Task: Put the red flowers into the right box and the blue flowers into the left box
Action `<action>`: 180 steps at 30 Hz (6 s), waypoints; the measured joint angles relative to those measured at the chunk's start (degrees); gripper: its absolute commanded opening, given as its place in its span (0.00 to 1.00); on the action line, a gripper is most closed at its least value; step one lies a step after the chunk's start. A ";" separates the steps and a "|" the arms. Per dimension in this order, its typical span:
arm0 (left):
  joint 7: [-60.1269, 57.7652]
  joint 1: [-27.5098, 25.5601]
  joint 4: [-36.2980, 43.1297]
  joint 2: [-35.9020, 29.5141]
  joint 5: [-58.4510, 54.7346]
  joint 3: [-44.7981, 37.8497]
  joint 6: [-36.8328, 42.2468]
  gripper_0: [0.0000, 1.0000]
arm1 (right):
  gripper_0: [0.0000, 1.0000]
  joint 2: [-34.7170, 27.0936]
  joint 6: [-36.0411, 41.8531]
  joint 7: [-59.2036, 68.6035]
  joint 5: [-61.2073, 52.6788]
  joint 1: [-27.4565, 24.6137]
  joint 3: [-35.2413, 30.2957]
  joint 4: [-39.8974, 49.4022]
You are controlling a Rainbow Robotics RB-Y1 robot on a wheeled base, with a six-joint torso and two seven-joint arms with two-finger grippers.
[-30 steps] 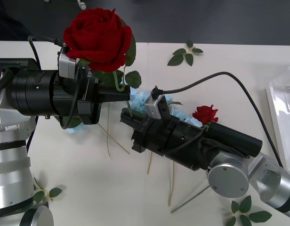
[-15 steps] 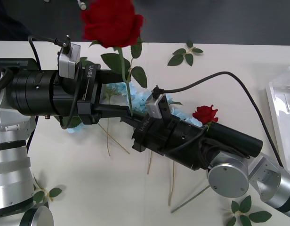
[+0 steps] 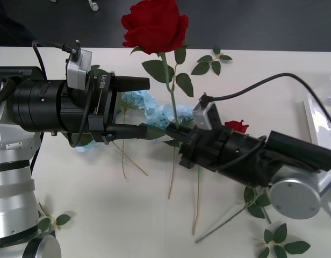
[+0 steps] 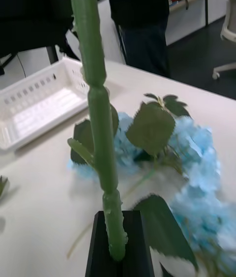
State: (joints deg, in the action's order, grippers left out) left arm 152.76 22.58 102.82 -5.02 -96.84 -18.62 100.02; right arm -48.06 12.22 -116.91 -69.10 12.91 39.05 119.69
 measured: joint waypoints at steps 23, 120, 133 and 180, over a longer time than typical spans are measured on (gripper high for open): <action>0.00 -2.00 -1.16 1.39 3.32 -0.01 -6.12 1.00 | 0.00 -1.20 55.96 1.06 -18.43 -26.98 -67.16 5.67; -111.85 -10.55 3.59 -4.68 90.83 27.32 -14.03 1.00 | 0.51 -15.95 47.20 62.38 41.18 -23.58 -10.69 11.16; -111.88 -8.12 -1.59 -4.68 92.60 30.00 -15.27 1.00 | 0.51 -14.01 44.45 62.35 52.40 -18.25 1.25 5.99; -112.79 -7.49 -3.75 -4.76 93.47 33.66 -13.35 0.00 | 0.00 -8.12 37.84 58.56 56.17 -12.28 6.11 -5.71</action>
State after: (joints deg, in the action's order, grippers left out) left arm 39.97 15.09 99.06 -9.79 -3.38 15.04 86.67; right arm -56.18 50.06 -58.35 -12.93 0.63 45.16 113.98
